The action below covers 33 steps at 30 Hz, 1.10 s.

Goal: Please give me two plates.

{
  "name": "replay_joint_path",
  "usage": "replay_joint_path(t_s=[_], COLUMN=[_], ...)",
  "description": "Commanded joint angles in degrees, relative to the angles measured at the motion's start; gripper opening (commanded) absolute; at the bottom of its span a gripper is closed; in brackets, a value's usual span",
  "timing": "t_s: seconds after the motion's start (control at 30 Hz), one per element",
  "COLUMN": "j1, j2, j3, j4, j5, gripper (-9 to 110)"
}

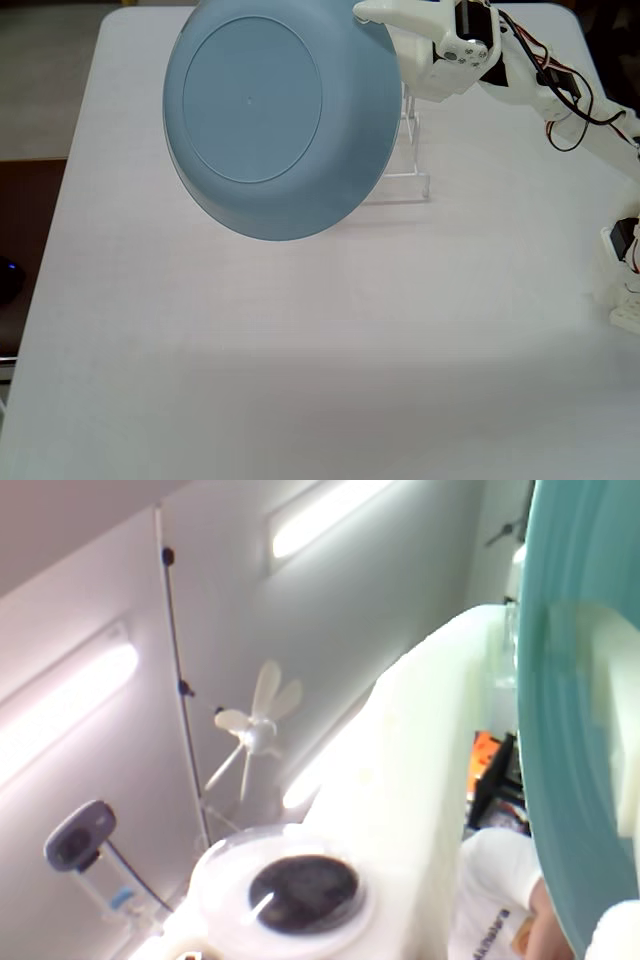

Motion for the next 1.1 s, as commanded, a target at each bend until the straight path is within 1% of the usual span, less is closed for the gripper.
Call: replay_joint_path(t_s=[0.0, 1.07], j1=[0.3, 0.8], j2=[0.8, -0.8], j3=[-1.1, -0.5], j4=[-2.5, -3.4], j5=[-0.1, 1.4], gripper=[0, 0])
